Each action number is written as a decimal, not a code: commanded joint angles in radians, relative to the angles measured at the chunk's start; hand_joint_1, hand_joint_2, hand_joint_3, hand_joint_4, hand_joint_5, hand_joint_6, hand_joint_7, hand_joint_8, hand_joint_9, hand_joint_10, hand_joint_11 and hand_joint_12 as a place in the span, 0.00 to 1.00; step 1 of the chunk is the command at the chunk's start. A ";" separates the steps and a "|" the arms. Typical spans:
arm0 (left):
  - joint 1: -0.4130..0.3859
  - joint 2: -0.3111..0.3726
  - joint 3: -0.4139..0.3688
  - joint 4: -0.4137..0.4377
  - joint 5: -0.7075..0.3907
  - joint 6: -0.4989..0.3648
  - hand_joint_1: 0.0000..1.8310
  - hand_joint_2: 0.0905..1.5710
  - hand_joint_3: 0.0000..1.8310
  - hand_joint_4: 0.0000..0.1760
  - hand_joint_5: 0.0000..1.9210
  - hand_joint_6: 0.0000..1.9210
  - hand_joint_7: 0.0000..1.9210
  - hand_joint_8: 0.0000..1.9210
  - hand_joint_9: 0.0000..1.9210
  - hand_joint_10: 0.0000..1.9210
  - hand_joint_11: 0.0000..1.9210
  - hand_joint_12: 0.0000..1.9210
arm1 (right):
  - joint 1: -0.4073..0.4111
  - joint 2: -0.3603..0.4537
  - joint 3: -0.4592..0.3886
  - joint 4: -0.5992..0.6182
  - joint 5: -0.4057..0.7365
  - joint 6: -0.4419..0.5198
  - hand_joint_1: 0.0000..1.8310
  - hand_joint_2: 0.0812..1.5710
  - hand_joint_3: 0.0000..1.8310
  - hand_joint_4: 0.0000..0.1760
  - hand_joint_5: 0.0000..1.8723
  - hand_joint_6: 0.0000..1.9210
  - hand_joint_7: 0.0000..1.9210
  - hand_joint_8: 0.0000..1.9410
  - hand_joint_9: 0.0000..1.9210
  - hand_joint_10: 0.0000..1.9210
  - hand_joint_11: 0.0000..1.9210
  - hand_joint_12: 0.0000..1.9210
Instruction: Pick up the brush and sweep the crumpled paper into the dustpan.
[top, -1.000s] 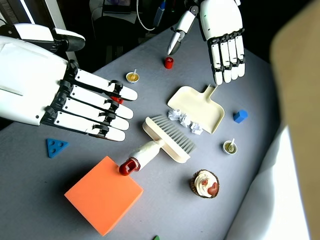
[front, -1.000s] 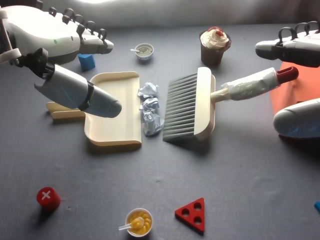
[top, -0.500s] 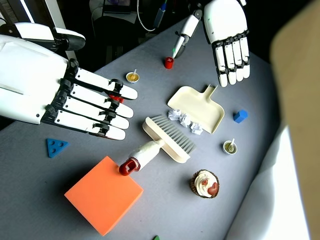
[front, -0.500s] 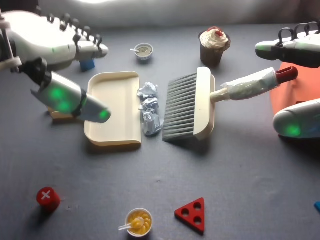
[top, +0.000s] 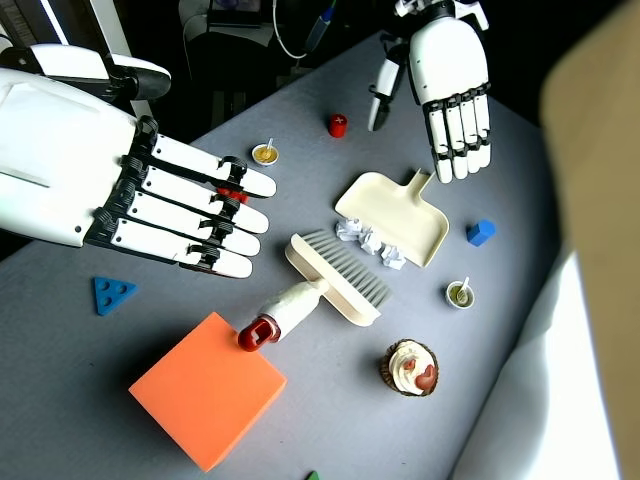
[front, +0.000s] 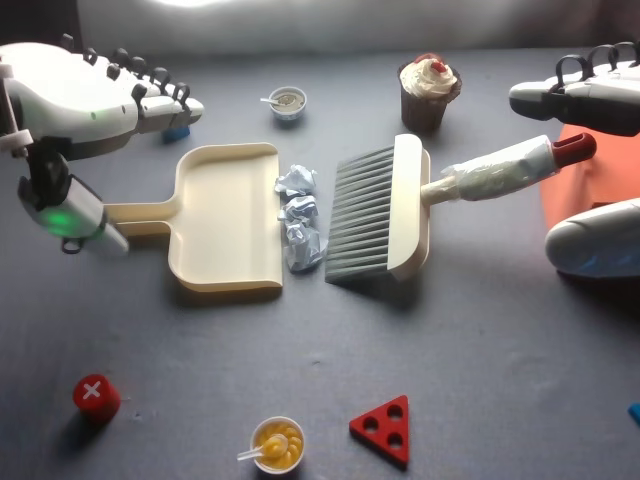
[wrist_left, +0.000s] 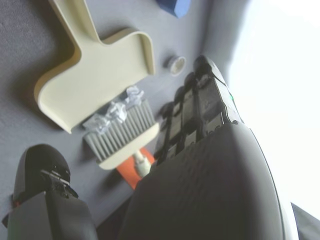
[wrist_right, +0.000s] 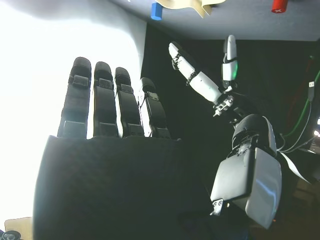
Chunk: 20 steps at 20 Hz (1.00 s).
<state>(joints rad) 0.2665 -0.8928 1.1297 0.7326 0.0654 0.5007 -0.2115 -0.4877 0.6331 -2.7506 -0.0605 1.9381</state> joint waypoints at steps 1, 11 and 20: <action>-0.005 0.001 0.010 0.006 -0.067 0.005 0.50 0.61 0.01 0.00 0.00 0.00 0.00 0.00 0.02 0.00 0.04 0.03 | 0.005 0.010 -0.003 -0.009 -0.100 0.008 0.00 0.52 0.00 0.00 0.01 0.00 0.04 0.01 0.05 0.01 0.05 0.02; 0.027 -0.073 0.096 -0.036 -0.082 0.007 0.51 0.62 0.00 0.00 0.04 0.01 0.05 0.01 0.07 0.01 0.09 0.04 | 0.005 0.011 -0.003 -0.010 -0.105 0.007 0.00 0.53 0.00 0.00 0.00 0.00 0.03 0.00 0.04 0.00 0.05 0.01; 0.069 -0.110 0.180 -0.156 -0.069 0.007 0.50 0.63 0.00 0.00 0.03 0.00 0.04 0.00 0.06 0.00 0.08 0.04 | 0.003 0.014 -0.006 -0.010 -0.105 0.004 0.00 0.54 0.00 0.00 0.00 0.00 0.03 0.00 0.03 0.00 0.03 0.00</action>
<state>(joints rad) 0.3443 -1.0100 1.3067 0.5652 0.0559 0.5026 -0.2176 -0.4816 0.6289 -2.7510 -0.0635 1.9373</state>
